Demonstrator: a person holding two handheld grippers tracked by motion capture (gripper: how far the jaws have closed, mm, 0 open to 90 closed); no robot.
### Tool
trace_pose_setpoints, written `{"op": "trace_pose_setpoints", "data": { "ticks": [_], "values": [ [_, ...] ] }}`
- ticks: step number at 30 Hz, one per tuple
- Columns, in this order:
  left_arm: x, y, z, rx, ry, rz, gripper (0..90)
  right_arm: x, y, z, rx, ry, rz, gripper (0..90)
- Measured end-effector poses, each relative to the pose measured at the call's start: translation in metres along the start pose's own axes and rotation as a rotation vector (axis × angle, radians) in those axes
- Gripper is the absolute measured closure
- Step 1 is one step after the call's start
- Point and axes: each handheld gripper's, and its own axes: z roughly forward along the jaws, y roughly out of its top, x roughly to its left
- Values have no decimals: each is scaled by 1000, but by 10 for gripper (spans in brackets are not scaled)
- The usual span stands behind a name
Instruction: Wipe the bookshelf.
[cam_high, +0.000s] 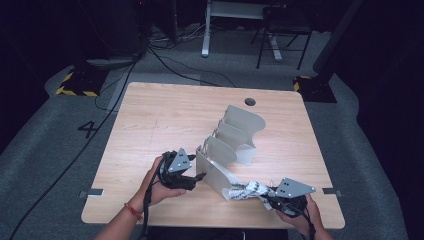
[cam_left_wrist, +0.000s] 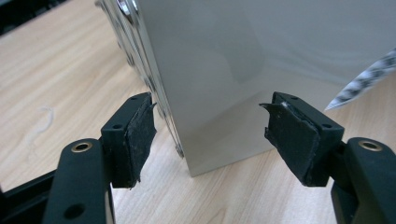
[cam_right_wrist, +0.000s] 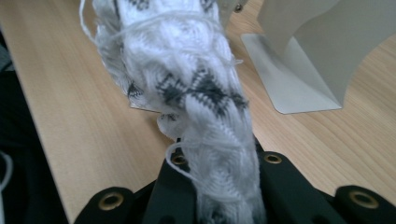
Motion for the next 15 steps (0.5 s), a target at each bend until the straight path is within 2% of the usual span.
{"op": "trace_pose_setpoints", "data": {
  "ticks": [2,4,6,8,10,15],
  "values": [
    [1,-2,5,2,-11,-21,336,5,2,-5,-14,14,-17,826],
    [-2,-1,7,1,-22,-13,355,10,7,-10,-29,26,-30,824],
    [-4,1,8,4,-12,-10,346,13,9,-11,-39,45,-39,821],
    [-5,1,8,-6,-28,-43,356,17,10,-12,-39,50,-61,813],
    [-7,1,8,-13,-35,-58,386,19,10,-14,-34,53,-60,808],
    [-19,7,14,-13,-35,-46,404,20,10,-19,-52,45,-38,776]
  ]
}}
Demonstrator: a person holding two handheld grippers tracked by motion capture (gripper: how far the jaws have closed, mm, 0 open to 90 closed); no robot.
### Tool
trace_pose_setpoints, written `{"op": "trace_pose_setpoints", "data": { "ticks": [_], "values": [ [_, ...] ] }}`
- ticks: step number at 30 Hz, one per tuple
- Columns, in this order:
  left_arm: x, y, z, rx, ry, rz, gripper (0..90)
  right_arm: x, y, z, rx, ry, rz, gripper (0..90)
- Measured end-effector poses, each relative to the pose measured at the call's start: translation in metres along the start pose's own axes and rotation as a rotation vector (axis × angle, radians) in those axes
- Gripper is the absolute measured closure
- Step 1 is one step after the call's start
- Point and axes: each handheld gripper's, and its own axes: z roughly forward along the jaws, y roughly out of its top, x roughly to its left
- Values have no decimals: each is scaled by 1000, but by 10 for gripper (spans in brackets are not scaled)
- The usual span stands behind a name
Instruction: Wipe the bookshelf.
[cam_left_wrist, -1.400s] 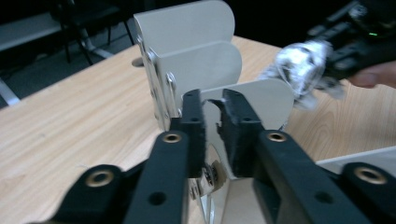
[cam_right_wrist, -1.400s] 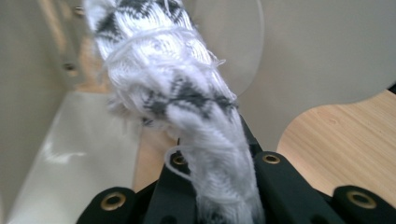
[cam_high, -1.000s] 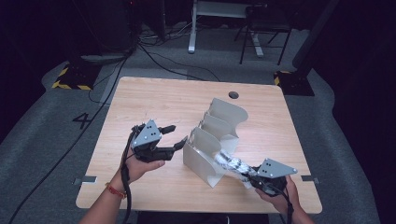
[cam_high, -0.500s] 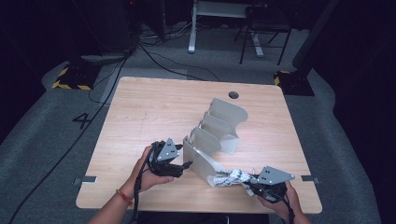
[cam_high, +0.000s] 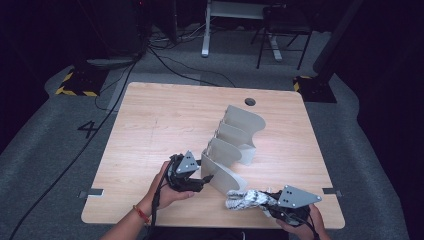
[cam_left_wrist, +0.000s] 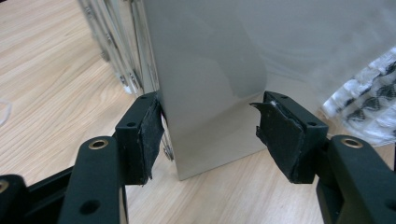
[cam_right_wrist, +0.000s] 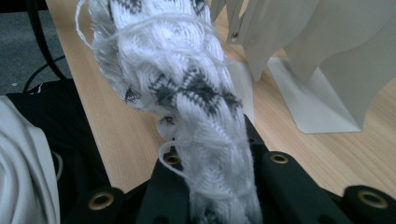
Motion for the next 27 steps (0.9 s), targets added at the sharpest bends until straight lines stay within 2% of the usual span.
{"op": "trace_pose_setpoints", "data": {
  "ticks": [1,5,7,9,10,12,14,15,18,19,21,24,27],
  "values": [
    [-3,2,2,1,-3,4,412,-1,1,-1,-7,-12,-2,776],
    [-22,11,11,1,-23,32,424,-8,1,-10,-43,-48,44,781],
    [-30,15,15,2,-48,51,425,-12,1,-17,-67,-92,59,784],
    [-37,19,20,3,-59,66,419,-17,1,-23,-67,-147,70,787],
    [-38,19,20,1,-67,69,420,-22,-1,-28,-94,-180,98,787],
    [-40,21,21,0,-82,82,432,-29,-4,-36,-135,-206,145,787],
    [-40,22,18,-11,-76,106,430,-33,-4,-43,-157,-253,163,791],
    [-39,23,14,-30,-72,102,416,-34,-3,-47,-175,-255,172,795],
    [-32,27,2,-81,-49,79,363,-30,1,-54,-185,-261,144,805],
    [-28,29,-4,-115,-48,59,361,-27,2,-56,-190,-254,134,806],
    [-25,31,-9,-153,-60,45,350,-20,8,-56,-187,-246,104,808],
    [-26,37,-12,-188,-69,70,355,-11,15,-54,-185,-233,69,810],
    [-28,43,-9,-201,-98,100,451,-4,22,-45,-163,-244,27,810]
  ]
}}
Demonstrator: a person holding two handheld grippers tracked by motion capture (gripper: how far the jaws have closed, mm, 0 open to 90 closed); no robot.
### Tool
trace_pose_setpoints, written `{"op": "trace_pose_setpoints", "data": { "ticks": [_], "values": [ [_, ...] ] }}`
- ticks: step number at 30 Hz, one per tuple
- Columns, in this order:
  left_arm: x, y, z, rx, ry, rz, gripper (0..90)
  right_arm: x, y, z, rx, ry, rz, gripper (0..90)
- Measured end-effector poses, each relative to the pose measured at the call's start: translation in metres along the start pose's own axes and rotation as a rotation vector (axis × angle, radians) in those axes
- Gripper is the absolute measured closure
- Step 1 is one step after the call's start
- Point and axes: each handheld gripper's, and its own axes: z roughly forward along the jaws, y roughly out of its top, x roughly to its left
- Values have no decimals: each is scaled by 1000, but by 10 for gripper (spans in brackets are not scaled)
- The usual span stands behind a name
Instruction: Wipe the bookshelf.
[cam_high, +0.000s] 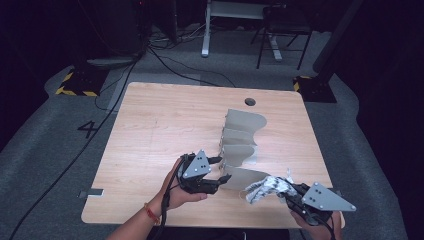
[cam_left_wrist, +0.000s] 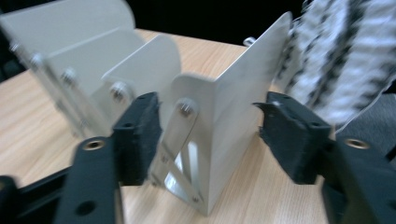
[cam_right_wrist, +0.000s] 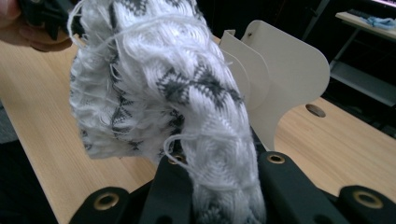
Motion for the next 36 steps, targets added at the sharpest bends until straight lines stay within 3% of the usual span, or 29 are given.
{"op": "trace_pose_setpoints", "data": {
  "ticks": [2,8,13,21,23,26,33,36],
  "values": [
    [1,3,4,-1,18,7,452,3,1,11,23,3,-5,812],
    [0,7,12,-2,-8,2,544,5,-8,43,90,-26,-46,825],
    [-9,10,19,-1,-22,32,592,3,-18,57,119,-11,-45,828],
    [-8,8,23,-12,-16,26,640,14,-45,85,238,42,-79,830],
    [-9,7,24,-11,-15,26,640,13,-47,86,246,35,-85,829],
    [-9,7,25,-8,-16,36,640,8,-45,76,215,-14,-76,825],
    [-7,6,25,-9,-37,45,646,-22,-45,47,150,-157,36,821],
    [-9,6,25,-11,-49,52,650,-29,-40,41,126,-217,52,824]
  ]
}}
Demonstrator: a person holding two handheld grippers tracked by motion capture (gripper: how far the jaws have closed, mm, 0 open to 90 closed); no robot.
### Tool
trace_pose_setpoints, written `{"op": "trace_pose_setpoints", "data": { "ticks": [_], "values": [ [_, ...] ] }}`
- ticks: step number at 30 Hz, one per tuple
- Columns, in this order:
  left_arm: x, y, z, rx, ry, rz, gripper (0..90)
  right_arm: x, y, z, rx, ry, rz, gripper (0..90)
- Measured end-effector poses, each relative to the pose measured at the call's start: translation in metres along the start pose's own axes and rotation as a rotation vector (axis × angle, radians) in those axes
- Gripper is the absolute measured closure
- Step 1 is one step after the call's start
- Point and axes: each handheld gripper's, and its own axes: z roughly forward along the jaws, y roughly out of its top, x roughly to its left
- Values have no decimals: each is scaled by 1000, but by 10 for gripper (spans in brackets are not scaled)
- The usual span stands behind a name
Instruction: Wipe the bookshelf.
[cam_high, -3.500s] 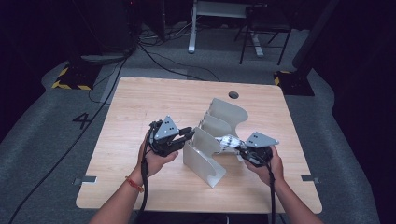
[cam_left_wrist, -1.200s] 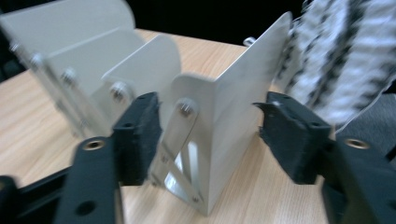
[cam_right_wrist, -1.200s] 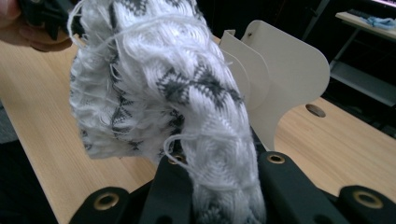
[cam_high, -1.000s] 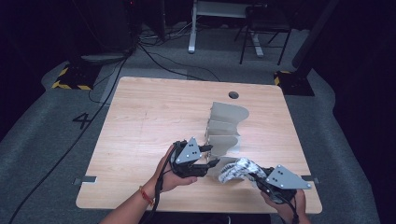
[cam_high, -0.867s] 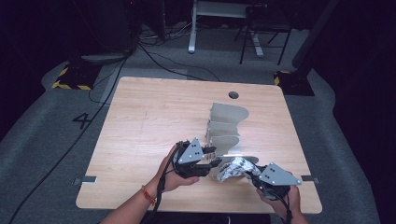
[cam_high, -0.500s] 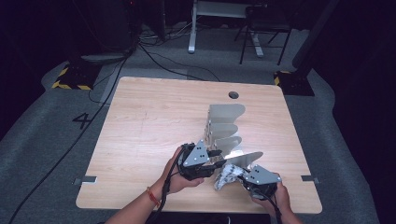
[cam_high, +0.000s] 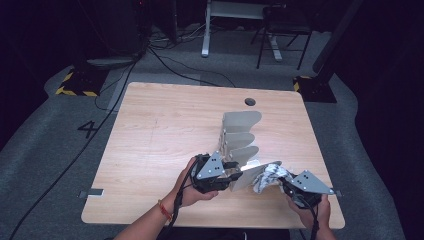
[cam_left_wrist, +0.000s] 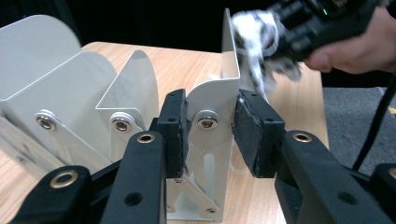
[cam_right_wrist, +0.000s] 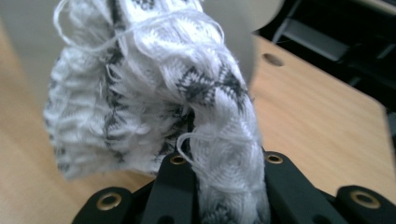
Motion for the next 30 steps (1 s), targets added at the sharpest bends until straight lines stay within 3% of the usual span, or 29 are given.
{"op": "trace_pose_setpoints", "data": {
  "ticks": [6,11,18,22,27,30],
  "values": [
    [-10,3,2,13,1,28,662,-4,10,-5,-54,-37,29,828],
    [-11,3,3,12,6,24,662,17,11,-5,-69,2,-55,830],
    [-11,2,3,9,5,14,664,44,5,13,18,96,-136,833],
    [-12,1,3,1,-1,0,666,41,0,18,55,86,-119,832],
    [-15,2,5,0,-4,9,722,16,0,17,43,10,-23,834],
    [-17,3,7,0,0,12,731,3,4,13,16,-8,32,833]
  ]
}}
